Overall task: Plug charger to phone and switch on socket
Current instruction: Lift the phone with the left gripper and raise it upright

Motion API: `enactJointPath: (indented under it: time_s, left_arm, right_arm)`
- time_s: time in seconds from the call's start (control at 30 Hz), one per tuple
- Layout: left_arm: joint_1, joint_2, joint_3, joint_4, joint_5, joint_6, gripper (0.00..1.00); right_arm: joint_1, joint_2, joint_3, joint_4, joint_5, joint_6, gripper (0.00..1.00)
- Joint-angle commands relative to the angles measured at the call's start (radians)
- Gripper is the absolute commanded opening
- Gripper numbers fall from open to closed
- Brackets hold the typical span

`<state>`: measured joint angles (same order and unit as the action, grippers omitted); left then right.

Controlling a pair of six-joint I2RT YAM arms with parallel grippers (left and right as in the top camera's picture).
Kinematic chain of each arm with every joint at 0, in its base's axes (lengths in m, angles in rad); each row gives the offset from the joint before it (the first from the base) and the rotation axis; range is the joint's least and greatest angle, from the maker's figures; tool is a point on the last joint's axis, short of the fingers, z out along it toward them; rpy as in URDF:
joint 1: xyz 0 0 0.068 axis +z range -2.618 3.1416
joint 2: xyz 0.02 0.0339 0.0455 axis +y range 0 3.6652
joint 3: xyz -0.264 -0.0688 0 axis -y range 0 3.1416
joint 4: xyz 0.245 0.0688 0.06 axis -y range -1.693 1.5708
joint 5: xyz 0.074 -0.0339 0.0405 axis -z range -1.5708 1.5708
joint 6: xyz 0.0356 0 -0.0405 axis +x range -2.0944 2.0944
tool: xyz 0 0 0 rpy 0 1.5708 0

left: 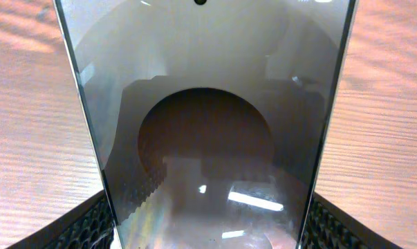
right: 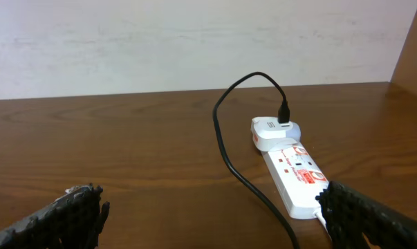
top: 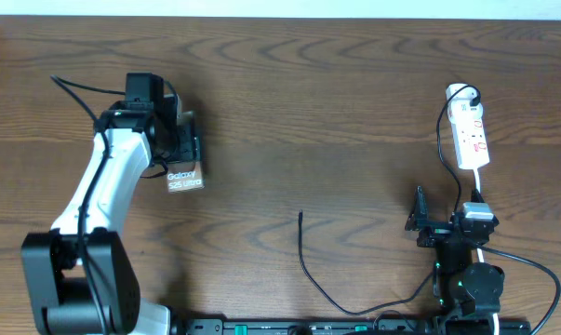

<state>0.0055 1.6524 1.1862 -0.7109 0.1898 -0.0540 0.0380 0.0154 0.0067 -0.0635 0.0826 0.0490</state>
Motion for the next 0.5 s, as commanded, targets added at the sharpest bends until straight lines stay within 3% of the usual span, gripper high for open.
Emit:
enactJointPath:
  time_s: [0.0, 0.13, 0.23, 0.47]
  left_arm:
    - [0.002, -0.043, 0.030, 0.016, 0.263, -0.062, 0.08]
    - [0.002, -0.045, 0.030, 0.051, 0.469, -0.184, 0.08]
    - [0.002, -0.045, 0.030, 0.106, 0.668, -0.357, 0.08]
    - [0.002, -0.045, 0.030, 0.244, 1.028, -0.961, 0.08]
  right_arm:
    - [0.002, -0.003, -0.001, -0.004, 0.008, 0.014, 0.99]
    - [0.002, -0.003, -0.001, -0.004, 0.008, 0.014, 0.99]
    - [0.002, -0.003, -0.001, -0.004, 0.008, 0.014, 0.99]
    - [0.002, -0.003, -0.001, -0.004, 0.008, 0.014, 0.99]
